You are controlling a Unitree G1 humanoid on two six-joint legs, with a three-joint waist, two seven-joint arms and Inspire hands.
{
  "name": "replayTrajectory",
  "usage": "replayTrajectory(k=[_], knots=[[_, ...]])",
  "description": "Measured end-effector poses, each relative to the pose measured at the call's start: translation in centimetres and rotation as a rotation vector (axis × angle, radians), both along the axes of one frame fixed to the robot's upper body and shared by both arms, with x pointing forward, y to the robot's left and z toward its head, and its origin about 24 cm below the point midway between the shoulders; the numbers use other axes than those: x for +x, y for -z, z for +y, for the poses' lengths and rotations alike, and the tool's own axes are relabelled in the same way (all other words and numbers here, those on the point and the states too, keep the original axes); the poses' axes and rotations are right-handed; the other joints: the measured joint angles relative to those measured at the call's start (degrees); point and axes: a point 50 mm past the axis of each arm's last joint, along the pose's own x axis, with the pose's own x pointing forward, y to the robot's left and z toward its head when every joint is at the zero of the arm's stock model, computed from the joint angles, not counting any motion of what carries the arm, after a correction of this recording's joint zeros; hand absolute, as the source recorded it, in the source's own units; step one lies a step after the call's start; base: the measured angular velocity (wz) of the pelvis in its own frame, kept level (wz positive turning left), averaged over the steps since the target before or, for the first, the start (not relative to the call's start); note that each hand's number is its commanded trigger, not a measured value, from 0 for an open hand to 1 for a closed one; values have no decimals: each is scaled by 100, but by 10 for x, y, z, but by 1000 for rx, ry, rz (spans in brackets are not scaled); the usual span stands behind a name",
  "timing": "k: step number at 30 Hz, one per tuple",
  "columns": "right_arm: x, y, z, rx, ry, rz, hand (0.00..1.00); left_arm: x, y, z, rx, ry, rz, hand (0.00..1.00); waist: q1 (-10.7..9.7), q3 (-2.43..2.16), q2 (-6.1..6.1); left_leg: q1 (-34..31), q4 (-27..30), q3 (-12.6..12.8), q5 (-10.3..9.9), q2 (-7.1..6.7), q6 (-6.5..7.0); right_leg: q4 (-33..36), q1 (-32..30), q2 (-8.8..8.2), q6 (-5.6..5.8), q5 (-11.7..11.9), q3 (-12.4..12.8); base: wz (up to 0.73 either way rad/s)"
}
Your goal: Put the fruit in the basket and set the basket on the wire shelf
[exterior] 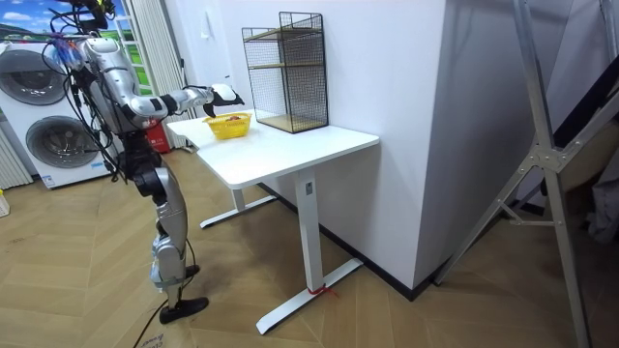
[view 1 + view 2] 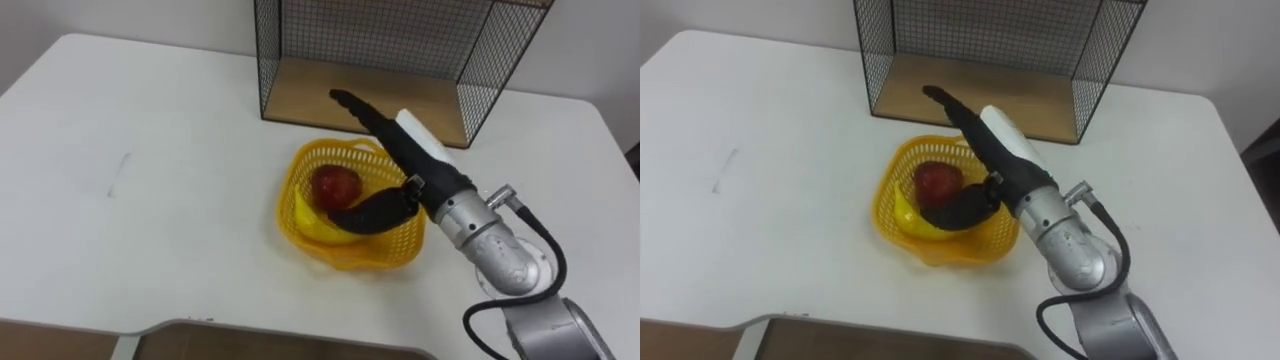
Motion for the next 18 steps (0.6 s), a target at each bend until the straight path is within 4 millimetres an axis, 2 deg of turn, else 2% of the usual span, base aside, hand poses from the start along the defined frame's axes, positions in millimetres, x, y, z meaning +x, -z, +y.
replayTrajectory(k=[2,5,8,10,11,13,14,16,18], knots=[[2,-6,-7,82,36,-22,0,-5,0,1,1,-28,2,0,-61,5,15,-8,29,-38,-1,-1,0,0,19,-1,1,1,-43,10],[4,-15,-19,237,84,-41,0,-20,2,2,-9,-145,14,0,-140,-7,113,1,39,-69,-2,-3,-1,-5,82,-3,3,2,-97,6],[2,-25,-37,360,159,-76,0,-45,2,8,6,-455,-11,0,-246,-39,228,90,-45,-73,-2,-2,-2,-8,166,-3,4,1,-107,1],[-3,-31,-56,410,237,-118,0,-65,-2,19,52,-764,-47,0,-249,-66,287,140,-46,-65,0,2,-4,-10,207,-3,4,1,-111,0],[-5,-32,-61,431,257,-120,0,-69,-4,22,66,-860,-69,0,-244,-65,304,167,-55,-58,1,3,-5,-11,226,-5,4,1,-110,-3],[-14,-26,-82,489,369,-114,0,-72,-11,41,146,-1220,-195,0,-210,-76,322,223,-61,-60,2,1,-6,-34,292,-7,4,1,-112,0],[-16,-24,-85,496,397,-110,0,-71,-14,47,172,-1305,-234,0,-190,-77,325,231,-64,-58,3,1,-9,-49,298,-7,3,1,-111,0],[-29,-15,-102,470,518,-103,0,-62,-30,72,273,-1577,-418,0,-77,-92,330,279,-114,-37,21,-4,-15,-91,304,-10,-2,4,-84,-6],[-37,-9,-110,435,594,-103,0,-52,-44,88,361,-1690,-541,0,-64,-102,351,291,-130,-20,34,-11,-11,-92,299,-14,-3,4,-58,-5]])
